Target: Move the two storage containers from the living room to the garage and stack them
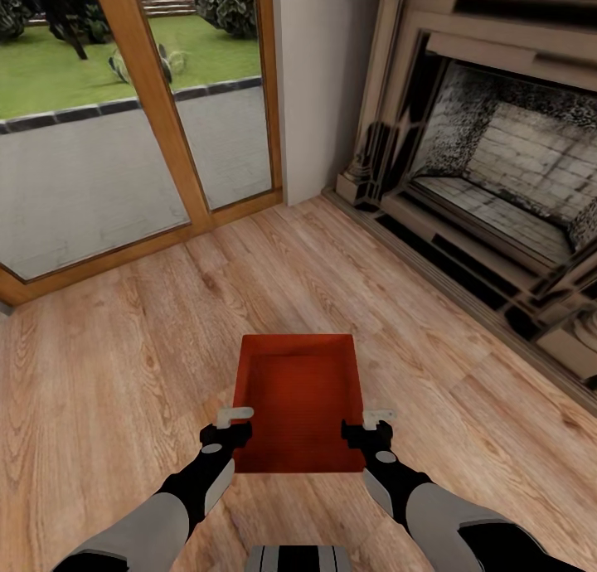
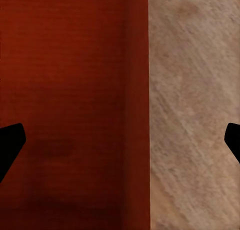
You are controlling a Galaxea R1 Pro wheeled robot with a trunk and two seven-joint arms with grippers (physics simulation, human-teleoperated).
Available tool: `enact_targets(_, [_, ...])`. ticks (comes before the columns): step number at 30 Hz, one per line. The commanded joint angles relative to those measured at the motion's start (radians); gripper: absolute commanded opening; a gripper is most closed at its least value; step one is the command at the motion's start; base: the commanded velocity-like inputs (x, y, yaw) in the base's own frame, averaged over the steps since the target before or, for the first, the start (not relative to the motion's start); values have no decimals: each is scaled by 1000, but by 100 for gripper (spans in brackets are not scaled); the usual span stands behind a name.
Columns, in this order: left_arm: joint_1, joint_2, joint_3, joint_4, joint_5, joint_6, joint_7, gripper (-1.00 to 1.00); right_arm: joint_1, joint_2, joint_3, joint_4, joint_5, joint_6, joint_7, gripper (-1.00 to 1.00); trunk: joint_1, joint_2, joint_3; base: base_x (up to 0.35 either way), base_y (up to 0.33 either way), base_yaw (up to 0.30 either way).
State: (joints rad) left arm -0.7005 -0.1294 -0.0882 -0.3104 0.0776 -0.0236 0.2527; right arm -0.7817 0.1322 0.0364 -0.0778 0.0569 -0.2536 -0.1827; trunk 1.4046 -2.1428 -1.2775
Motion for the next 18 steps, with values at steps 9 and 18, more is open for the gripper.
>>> enact_targets(9, [1, 7, -3, -6, 13, -4, 12, 100, -1, 4, -2, 7, 0, -3, -12, 100, 0, 0, -1, 0, 0, 0])
enact_targets(18, [1, 15, -1, -8, 10, -3, 19, 100, -2, -5, -3, 6, 2, -4, -17, 100, 0, 0, -1, 0, 0, 0])
